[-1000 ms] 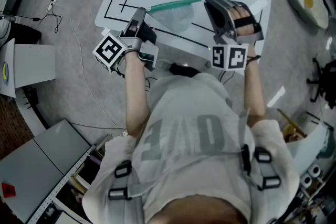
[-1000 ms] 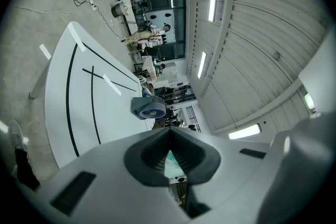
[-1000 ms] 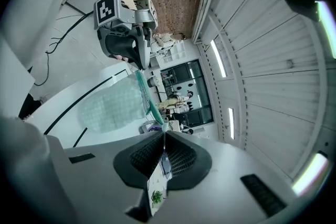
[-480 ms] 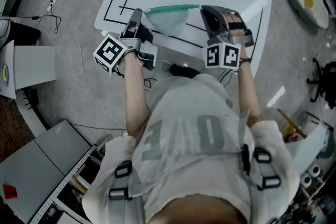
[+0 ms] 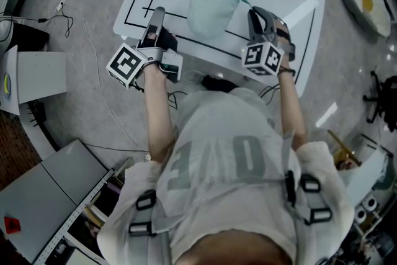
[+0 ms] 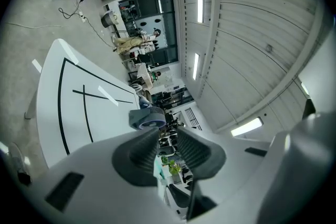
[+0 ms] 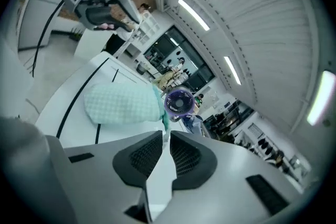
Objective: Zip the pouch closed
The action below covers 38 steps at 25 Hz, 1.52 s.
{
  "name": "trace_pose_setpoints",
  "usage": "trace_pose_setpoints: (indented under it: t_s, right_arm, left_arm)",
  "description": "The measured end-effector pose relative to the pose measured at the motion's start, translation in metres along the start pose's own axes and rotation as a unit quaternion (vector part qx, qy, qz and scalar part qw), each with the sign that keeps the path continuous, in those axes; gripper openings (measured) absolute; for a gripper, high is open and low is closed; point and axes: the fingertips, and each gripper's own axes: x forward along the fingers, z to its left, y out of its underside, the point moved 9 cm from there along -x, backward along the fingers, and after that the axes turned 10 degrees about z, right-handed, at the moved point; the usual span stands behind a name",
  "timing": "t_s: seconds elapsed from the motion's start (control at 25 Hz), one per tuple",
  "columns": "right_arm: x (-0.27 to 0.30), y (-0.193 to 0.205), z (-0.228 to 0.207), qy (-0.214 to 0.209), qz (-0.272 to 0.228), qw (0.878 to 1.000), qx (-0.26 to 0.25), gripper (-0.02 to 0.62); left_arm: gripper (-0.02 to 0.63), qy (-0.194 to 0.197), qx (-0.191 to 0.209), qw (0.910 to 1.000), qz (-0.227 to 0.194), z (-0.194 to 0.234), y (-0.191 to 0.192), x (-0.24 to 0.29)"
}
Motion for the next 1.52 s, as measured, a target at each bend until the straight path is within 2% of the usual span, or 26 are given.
trace_pose_setpoints:
  t_s: [0.12, 0.2, 0.6, 0.72, 0.8, 0.92, 0.96, 1.12, 1.2, 1.28, 1.36, 1.52]
  right_arm:
    - [-0.001, 0.001, 0.0, -0.032, -0.007, 0.994, 0.1, 0.039]
    - [-0.002, 0.0, -0.003, -0.045, -0.006, 0.989, 0.138, 0.118]
    - [-0.005, -0.001, -0.015, -0.043, -0.001, 0.98, 0.193, 0.118]
    - [-0.007, -0.007, -0.025, -0.04, -0.006, 0.979, 0.199, 0.118]
    - [-0.011, -0.017, -0.039, -0.043, -0.021, 0.974, 0.222, 0.117]
    - [-0.021, -0.036, -0.063, -0.044, -0.064, 0.958, 0.277, 0.117]
    - [-0.026, -0.043, -0.069, -0.044, -0.082, 0.951, 0.294, 0.117]
    - [-0.052, -0.067, -0.085, -0.04, -0.157, 0.922, 0.351, 0.099]
    - [-0.065, -0.073, -0.087, -0.03, -0.183, 0.909, 0.372, 0.044]
    - [-0.076, -0.075, -0.084, -0.022, -0.2, 0.904, 0.376, 0.022]
    - [-0.085, -0.079, -0.078, -0.023, -0.212, 0.902, 0.375, 0.015]
    - [-0.094, -0.081, -0.067, -0.032, -0.208, 0.904, 0.371, 0.014]
  left_arm:
    - [0.092, -0.009, 0.032, 0.9994, 0.005, -0.003, -0.004, 0.002]
    - [0.092, -0.016, 0.053, 0.9984, 0.011, -0.006, -0.006, 0.004]
    - [0.092, -0.032, 0.099, 0.994, 0.034, -0.013, -0.006, 0.02]
    - [0.092, -0.051, 0.147, 0.9871, 0.039, -0.02, -0.012, 0.024]
    - [0.092, -0.064, 0.202, 0.9767, 0.037, -0.034, -0.018, 0.027]
    - [0.078, -0.077, 0.298, 0.9513, 0.016, -0.057, -0.019, 0.03]
    - [0.032, -0.08, 0.333, 0.9397, 0.006, -0.065, -0.016, 0.03]
    - [0.008, -0.088, 0.458, 0.8842, -0.028, -0.092, 0.0, 0.031]
    - [0.006, -0.098, 0.504, 0.8575, -0.034, -0.099, 0.01, 0.032]
    - [0.006, -0.109, 0.535, 0.8372, -0.031, -0.101, 0.021, 0.032]
    - [0.006, -0.113, 0.547, 0.8289, -0.022, -0.099, 0.029, 0.033]
    - [0.006, -0.115, 0.548, 0.8284, -0.015, -0.098, 0.034, 0.032]
